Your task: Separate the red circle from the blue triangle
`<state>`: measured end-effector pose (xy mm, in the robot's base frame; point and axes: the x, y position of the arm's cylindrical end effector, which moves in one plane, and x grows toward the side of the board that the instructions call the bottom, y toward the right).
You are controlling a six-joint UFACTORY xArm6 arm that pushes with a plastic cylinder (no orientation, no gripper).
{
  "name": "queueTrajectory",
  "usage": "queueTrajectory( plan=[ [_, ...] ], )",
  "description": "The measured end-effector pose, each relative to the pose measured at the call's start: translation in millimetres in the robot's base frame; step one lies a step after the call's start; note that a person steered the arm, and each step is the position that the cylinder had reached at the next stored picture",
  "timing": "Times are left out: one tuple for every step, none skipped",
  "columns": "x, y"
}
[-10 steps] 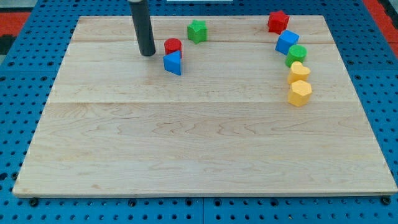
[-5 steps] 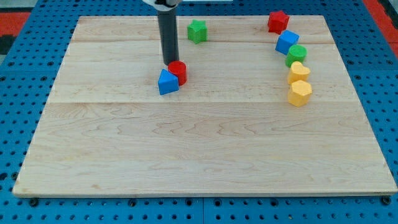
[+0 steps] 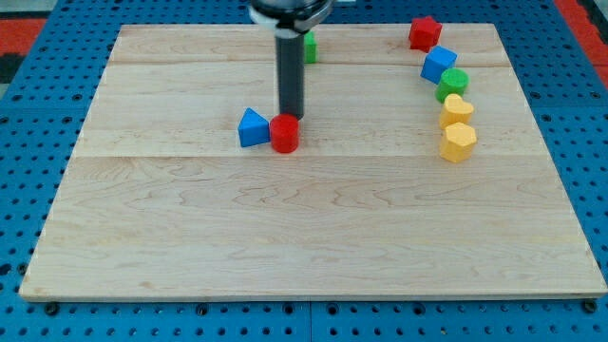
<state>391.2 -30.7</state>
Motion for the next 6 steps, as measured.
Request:
queueTrajectory(
  plan=[
    [44,26],
    [32,11],
    [23,-44],
    [54,-65],
    [65,1],
    [90,66]
  ],
)
